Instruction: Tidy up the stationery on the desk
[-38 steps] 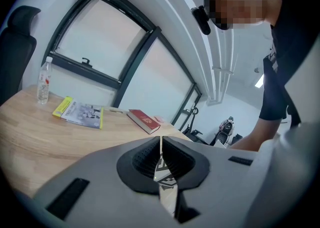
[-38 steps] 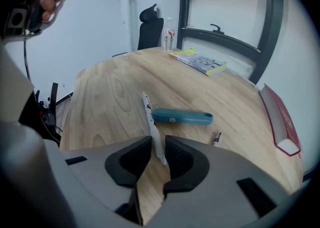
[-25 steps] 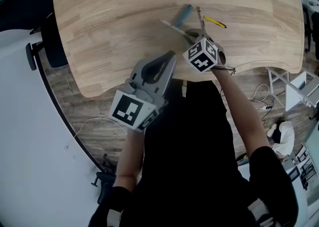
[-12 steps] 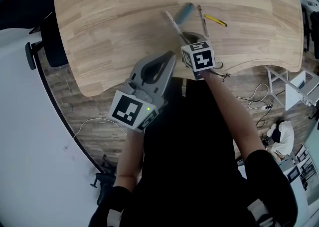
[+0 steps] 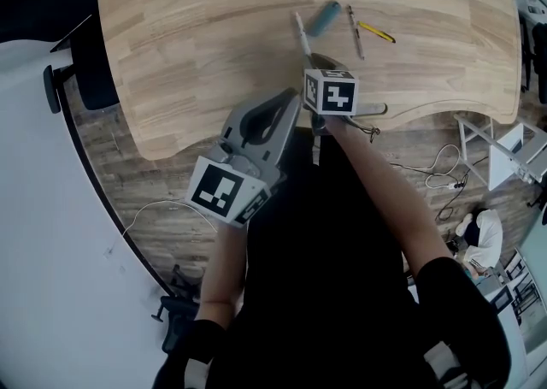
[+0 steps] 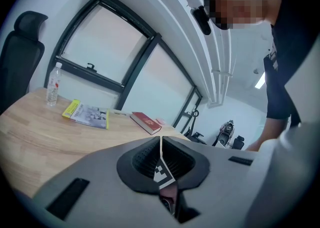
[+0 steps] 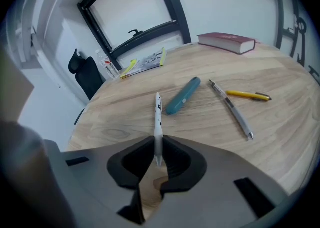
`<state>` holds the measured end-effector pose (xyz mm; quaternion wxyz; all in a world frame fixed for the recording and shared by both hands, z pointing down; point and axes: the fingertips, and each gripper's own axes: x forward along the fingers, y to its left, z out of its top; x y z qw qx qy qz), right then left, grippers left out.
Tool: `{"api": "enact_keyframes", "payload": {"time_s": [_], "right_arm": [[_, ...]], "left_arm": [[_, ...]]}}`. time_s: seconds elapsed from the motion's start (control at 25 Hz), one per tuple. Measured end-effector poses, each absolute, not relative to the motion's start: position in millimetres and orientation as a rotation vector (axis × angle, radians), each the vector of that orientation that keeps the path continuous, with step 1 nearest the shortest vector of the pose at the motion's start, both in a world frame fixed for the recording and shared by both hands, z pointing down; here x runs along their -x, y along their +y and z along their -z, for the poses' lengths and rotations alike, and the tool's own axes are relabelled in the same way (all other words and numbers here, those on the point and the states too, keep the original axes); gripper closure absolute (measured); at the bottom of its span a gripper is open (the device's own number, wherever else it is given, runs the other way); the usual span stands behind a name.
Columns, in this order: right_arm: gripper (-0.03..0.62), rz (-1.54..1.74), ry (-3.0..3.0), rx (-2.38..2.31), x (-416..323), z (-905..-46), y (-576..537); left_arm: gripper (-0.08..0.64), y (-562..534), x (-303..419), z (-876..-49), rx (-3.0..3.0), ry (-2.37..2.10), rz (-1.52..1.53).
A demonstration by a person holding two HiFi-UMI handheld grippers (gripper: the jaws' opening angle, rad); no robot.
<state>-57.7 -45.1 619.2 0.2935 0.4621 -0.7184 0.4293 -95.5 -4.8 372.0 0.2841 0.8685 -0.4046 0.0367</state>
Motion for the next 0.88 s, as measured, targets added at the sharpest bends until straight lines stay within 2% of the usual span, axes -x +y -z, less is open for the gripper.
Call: {"api": "enact_keyframes", "payload": {"time_s": [0.6, 0.72, 0.88], "right_arm": [[0.522, -1.211, -1.880, -1.283, 83, -626, -48], [0.481, -1.216, -1.895, -1.266, 86, -625, -48], [0.471, -1.203, -1.897, -1.257, 84, -622, -47]], "left_arm": [[0.520, 8, 112, -375, -2.313, -1.101, -0.104], [0.520, 9, 113, -375, -2.311, -1.103, -0.104], [0.520, 9, 112, -375, -2.313, -1.098, -0.103]]}}
